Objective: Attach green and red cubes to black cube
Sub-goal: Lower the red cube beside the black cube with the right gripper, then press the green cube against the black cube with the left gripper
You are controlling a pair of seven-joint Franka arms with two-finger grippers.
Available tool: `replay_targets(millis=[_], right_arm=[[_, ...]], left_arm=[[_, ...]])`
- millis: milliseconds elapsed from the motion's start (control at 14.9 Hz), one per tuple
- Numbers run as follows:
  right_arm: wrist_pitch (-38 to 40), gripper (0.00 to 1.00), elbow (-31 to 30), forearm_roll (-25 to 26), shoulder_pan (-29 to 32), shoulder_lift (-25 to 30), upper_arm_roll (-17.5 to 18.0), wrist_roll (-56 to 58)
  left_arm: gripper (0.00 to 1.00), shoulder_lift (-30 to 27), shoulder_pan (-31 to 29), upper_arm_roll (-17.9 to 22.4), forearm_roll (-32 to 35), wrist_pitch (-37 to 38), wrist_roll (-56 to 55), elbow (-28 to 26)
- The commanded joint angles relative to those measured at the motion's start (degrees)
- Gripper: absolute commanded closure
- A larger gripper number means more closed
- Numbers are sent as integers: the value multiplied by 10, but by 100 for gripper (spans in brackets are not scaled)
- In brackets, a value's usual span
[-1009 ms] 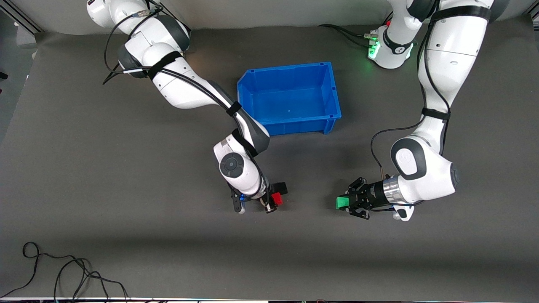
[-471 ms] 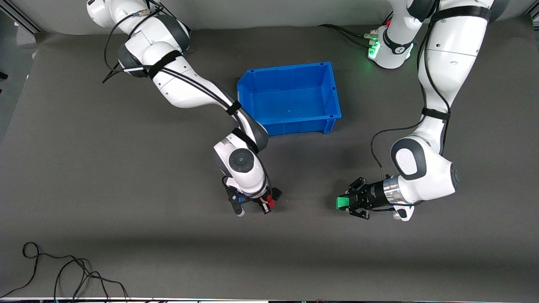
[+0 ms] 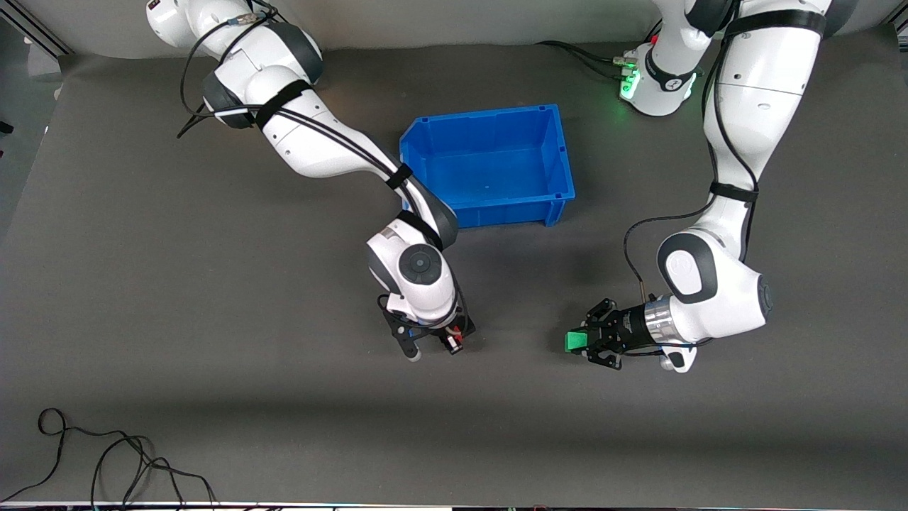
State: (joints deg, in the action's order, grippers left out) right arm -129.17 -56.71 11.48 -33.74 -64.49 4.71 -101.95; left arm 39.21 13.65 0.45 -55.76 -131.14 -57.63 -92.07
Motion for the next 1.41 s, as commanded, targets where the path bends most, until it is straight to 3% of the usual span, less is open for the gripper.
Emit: replay_targets(millis=[0,135,269,404,740,1345], right_arm=[[31,82,-17,-5,-12,-7,2,10],[46,82,-11,-29,-4,-6,13,4],[52,82,5,-129,10,2,14,0],[52,82,6,-173,14,11,13,-12],[45,82,20,-175,14,11,15,-105],[-40,82,19,-175,-5,-11,18,-197]], left_arm=[[100,3,10,9,8,5,-23,7],[100,3,18,9,8,1,-32,4],[100,8,27,9,7,-5,-48,2],[100,10,43,8,6,-40,-75,-12],[100,10,73,8,6,-75,-185,-26],[100,21,138,7,5,-140,-254,-29]])
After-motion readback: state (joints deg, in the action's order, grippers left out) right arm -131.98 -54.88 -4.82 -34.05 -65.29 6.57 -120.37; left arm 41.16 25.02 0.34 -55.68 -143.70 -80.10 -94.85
